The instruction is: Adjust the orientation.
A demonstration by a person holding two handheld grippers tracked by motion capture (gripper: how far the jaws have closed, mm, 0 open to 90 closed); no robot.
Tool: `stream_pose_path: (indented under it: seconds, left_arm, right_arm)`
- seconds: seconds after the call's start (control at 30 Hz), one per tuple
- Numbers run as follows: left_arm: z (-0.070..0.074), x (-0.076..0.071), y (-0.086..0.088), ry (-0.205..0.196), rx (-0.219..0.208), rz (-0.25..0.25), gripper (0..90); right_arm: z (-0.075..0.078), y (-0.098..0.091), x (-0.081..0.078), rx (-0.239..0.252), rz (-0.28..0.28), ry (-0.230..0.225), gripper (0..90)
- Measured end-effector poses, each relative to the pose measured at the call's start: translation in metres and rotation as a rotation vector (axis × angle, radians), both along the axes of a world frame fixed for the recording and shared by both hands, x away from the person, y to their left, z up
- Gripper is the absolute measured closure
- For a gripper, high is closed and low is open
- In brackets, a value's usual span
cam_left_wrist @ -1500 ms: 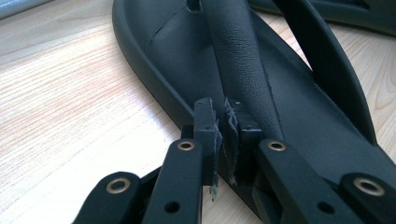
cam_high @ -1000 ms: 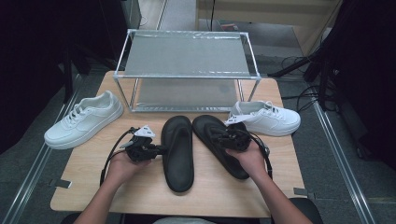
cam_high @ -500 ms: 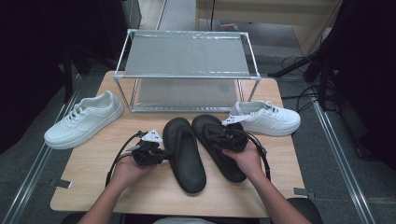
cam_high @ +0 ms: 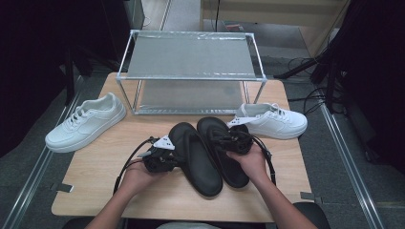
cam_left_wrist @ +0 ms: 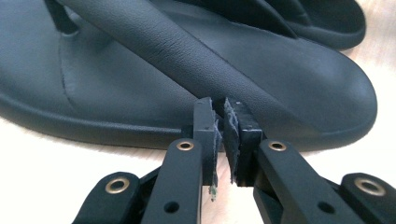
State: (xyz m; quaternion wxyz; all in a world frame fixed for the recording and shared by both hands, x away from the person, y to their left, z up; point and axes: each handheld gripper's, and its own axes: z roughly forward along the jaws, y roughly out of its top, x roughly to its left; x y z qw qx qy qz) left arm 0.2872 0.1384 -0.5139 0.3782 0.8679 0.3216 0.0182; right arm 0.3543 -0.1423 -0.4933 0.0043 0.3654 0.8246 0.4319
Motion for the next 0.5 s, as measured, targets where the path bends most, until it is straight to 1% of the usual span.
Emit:
stream_pose_path:
  seconds: [0.13,0.3,0.4,0.5]
  left_arm:
    - [0.0001,-0.0019,-0.0046,-0.002,0.003,-0.006,83.5]
    - [-0.0003,-0.0016,-0.0058,0.007,-0.007,-0.011,83.1]
    - [-0.0003,-0.0009,-0.0046,0.019,-0.021,-0.012,81.8]
    - [0.0013,-0.0006,-0.0024,0.019,-0.012,-0.017,81.9]
  right_arm:
    - [-0.0004,-0.0001,0.0010,0.002,-0.007,-0.003,83.2]
    - [-0.0008,-0.0015,0.0023,0.007,-0.013,0.000,83.3]
    - [-0.0007,-0.0017,0.0022,0.007,-0.015,0.001,83.2]
    - [-0.0001,-0.0028,0.0021,0.004,-0.015,-0.002,82.7]
